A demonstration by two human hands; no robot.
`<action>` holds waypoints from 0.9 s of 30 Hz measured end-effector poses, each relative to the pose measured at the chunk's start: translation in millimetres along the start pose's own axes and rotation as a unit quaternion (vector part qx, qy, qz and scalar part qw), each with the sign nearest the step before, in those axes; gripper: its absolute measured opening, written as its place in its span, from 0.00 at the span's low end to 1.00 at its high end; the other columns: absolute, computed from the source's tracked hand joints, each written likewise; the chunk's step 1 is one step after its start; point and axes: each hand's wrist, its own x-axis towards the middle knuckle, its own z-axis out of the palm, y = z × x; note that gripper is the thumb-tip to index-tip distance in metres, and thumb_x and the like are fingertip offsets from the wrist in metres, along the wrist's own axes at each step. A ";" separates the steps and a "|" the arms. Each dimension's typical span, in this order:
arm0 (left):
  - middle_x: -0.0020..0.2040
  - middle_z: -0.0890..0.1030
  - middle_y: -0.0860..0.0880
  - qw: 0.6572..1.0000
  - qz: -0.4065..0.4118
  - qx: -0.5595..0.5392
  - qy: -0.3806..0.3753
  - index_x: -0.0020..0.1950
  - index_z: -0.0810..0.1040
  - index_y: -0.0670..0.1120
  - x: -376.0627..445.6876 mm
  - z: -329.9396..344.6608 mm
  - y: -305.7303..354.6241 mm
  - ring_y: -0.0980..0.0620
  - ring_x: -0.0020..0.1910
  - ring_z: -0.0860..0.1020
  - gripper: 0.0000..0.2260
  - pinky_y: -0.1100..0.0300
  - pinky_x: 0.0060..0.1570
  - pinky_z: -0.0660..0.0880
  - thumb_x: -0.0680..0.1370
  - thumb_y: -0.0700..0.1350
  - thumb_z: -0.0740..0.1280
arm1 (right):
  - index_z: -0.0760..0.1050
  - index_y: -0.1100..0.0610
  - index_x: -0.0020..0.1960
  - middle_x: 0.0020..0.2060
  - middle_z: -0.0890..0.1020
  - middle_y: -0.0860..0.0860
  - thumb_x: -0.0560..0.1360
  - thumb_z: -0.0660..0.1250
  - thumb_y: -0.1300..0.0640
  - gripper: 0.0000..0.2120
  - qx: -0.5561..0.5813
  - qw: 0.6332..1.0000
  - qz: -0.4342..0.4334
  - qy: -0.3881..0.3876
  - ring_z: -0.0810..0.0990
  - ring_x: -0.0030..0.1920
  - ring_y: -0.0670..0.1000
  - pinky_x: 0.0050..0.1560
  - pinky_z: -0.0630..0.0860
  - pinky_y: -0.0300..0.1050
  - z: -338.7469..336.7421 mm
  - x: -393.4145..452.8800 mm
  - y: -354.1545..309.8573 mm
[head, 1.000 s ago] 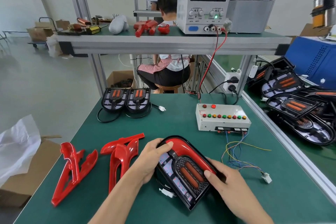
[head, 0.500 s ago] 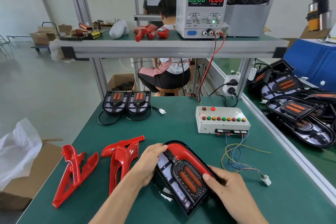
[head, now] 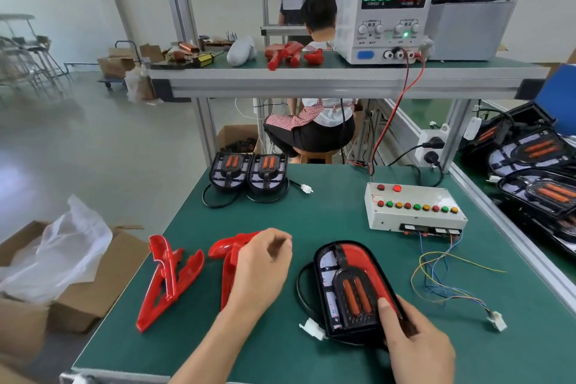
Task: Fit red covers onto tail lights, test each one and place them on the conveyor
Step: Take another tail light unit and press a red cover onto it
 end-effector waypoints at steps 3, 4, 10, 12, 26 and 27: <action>0.40 0.81 0.57 0.992 0.024 0.118 0.037 0.45 0.81 0.53 2.1 -36.0 -12.3 0.58 0.40 0.78 0.06 0.68 0.42 0.71 0.77 0.42 0.70 | 0.75 0.30 0.44 0.36 0.80 0.41 0.63 0.62 0.30 0.12 -0.023 0.997 -0.066 0.014 0.76 0.43 0.52 0.51 0.71 0.46 3.1 -9.9 -7.0; 0.43 0.81 0.56 0.986 0.017 0.162 0.036 0.47 0.82 0.52 6.2 -47.1 -17.8 0.58 0.42 0.79 0.05 0.64 0.44 0.73 0.77 0.42 0.69 | 0.76 0.32 0.47 0.39 0.79 0.43 0.63 0.59 0.29 0.16 -0.026 0.996 -0.080 0.011 0.75 0.44 0.51 0.52 0.70 0.46 3.5 -10.8 -7.1; 0.54 0.84 0.50 0.929 -0.006 0.370 0.003 0.56 0.85 0.47 55.9 -83.4 -42.8 0.46 0.58 0.77 0.08 0.52 0.56 0.76 0.80 0.43 0.67 | 0.84 0.51 0.56 0.47 0.77 0.50 0.63 0.56 0.29 0.36 -0.043 0.994 -0.100 0.016 0.78 0.56 0.58 0.57 0.69 0.48 2.7 -10.4 -4.5; 0.55 0.84 0.49 0.923 -0.040 0.379 -0.045 0.55 0.85 0.48 73.4 -82.6 -47.0 0.45 0.59 0.79 0.08 0.50 0.57 0.77 0.80 0.45 0.67 | 0.85 0.53 0.57 0.48 0.77 0.51 0.63 0.56 0.29 0.37 -0.042 0.994 -0.097 0.024 0.78 0.56 0.58 0.58 0.70 0.50 3.3 -12.2 -5.7; 0.56 0.83 0.46 0.868 -0.047 0.418 -0.263 0.54 0.84 0.47 123.1 -69.4 -61.4 0.44 0.55 0.81 0.07 0.49 0.57 0.79 0.78 0.41 0.69 | 0.85 0.57 0.57 0.49 0.79 0.55 0.69 0.64 0.44 0.24 -0.017 0.995 -0.101 0.007 0.78 0.45 0.59 0.47 0.61 0.15 -0.7 -18.5 -18.0; 0.56 0.83 0.46 0.873 -0.043 0.416 -0.252 0.52 0.84 0.47 123.4 -70.0 -62.8 0.44 0.55 0.81 0.06 0.49 0.57 0.79 0.78 0.41 0.69 | 0.85 0.57 0.57 0.49 0.79 0.55 0.69 0.64 0.44 0.24 -0.019 0.994 -0.103 0.005 0.78 0.45 0.60 0.47 0.62 0.15 -0.7 -17.9 -17.5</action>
